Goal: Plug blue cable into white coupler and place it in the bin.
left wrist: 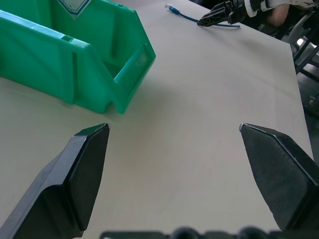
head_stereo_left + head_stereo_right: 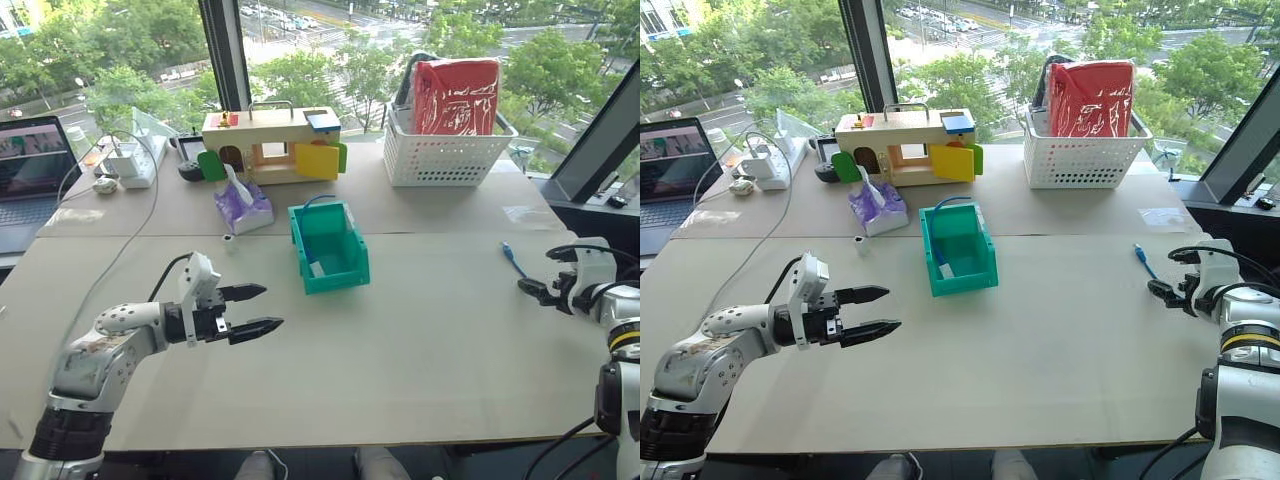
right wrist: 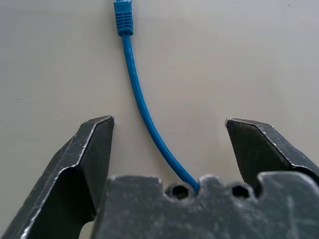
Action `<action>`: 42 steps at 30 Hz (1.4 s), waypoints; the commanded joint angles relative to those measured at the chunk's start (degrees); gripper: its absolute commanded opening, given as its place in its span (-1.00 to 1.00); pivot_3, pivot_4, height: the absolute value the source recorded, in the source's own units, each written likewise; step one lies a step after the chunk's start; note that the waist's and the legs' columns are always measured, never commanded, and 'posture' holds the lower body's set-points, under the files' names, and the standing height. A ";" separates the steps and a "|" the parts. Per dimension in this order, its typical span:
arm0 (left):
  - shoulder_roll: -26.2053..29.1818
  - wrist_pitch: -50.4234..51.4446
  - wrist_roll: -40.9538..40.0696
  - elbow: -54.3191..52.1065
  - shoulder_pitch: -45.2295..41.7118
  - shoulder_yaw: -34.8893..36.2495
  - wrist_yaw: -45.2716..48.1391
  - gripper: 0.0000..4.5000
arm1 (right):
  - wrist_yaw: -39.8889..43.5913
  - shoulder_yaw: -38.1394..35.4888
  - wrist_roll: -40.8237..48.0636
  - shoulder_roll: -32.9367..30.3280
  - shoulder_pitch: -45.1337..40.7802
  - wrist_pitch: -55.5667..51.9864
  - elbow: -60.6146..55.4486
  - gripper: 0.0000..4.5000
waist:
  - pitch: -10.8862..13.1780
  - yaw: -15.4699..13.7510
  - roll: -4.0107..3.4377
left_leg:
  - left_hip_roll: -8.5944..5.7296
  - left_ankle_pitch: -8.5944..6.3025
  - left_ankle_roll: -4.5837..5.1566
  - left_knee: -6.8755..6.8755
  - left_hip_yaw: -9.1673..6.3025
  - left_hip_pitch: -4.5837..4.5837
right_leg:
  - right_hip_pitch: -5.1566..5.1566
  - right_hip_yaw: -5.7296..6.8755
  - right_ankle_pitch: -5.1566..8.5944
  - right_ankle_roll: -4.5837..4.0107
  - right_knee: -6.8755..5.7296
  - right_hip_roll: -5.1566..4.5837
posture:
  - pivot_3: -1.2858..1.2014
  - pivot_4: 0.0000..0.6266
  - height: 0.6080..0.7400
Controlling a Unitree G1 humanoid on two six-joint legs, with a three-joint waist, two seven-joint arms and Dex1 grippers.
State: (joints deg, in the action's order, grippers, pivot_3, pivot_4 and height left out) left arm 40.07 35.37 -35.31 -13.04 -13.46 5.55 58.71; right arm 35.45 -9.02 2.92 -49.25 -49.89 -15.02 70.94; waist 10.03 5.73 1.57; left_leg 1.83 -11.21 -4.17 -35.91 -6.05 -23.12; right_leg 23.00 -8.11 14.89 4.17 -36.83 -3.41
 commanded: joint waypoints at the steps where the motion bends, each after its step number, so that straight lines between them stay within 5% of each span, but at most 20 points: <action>1: 0.27 -1.02 0.03 -2.04 -0.87 0.68 -0.83 1.00 | 2.98 0.50 -0.69 -0.47 -0.15 -0.96 0.41 0.19 | 0.00 0.01 0.00 | 0.00 0.00 0.00 0.00 0.00 0.01 | -0.01 0.00 0.00 0.00 0.00 0.00 | 0.03 -0.52 1.00; 9: -0.14 -0.81 -0.14 -2.23 -1.81 -0.19 -1.51 1.00 | 8.96 2.84 -2.69 -1.82 1.16 2.28 -2.38 -0.97 | 0.00 -0.01 0.00 | 0.00 0.00 0.00 0.01 0.00 0.34 | -0.43 0.01 0.02 0.04 0.10 0.00 | 0.03 -0.52 1.00; 13: -0.50 -0.16 -1.11 -2.47 -2.62 -0.25 -1.54 1.00 | 11.33 2.77 -2.57 -4.20 -0.04 5.24 -7.46 -0.97 | 0.13 0.04 -0.21 | -0.02 0.00 0.00 0.00 0.00 0.39 | -0.49 0.00 0.03 0.06 0.10 -0.01 | 0.03 -0.52 1.00; 20: -0.12 0.07 -0.67 -0.91 -5.14 -1.93 -0.55 1.00 | 35.86 7.15 7.32 -6.40 7.27 -2.51 -49.53 -0.97 | 0.51 1.13 -0.68 | 0.01 0.00 -0.01 0.00 -0.02 0.47 | -0.48 -0.03 0.24 0.49 -0.05 0.03 | 0.03 -0.52 1.00; 28: 2.05 1.60 -1.88 -0.01 -6.29 -1.00 1.63 1.00 | 45.34 18.21 7.27 -6.65 10.20 -4.11 -73.01 -0.97 | 0.54 -0.02 -0.68 | 0.00 0.00 -0.01 -0.11 -0.07 0.30 | -0.35 0.03 0.26 0.49 -0.06 0.01 | 0.03 -0.52 1.00; 42: 6.44 3.42 -3.14 -4.62 -0.84 2.47 1.91 1.00 | 46.49 38.73 -6.63 7.92 9.24 10.04 -71.21 -0.97 | 0.62 -0.23 -0.52 | 0.03 0.01 -0.02 -0.14 -0.08 -0.10 | 0.19 0.05 0.01 0.07 -0.27 0.04 | 0.03 -0.52 1.00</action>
State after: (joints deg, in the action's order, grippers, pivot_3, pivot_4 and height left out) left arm 45.48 38.13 -37.29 -15.15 -14.60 5.95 60.78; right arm 81.22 28.99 -2.63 -41.91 -39.81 -6.74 1.06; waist 10.65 5.51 1.06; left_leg 1.86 -11.20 -4.19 -36.06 -6.14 -23.23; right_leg 23.18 -8.06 14.90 4.23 -37.11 -3.37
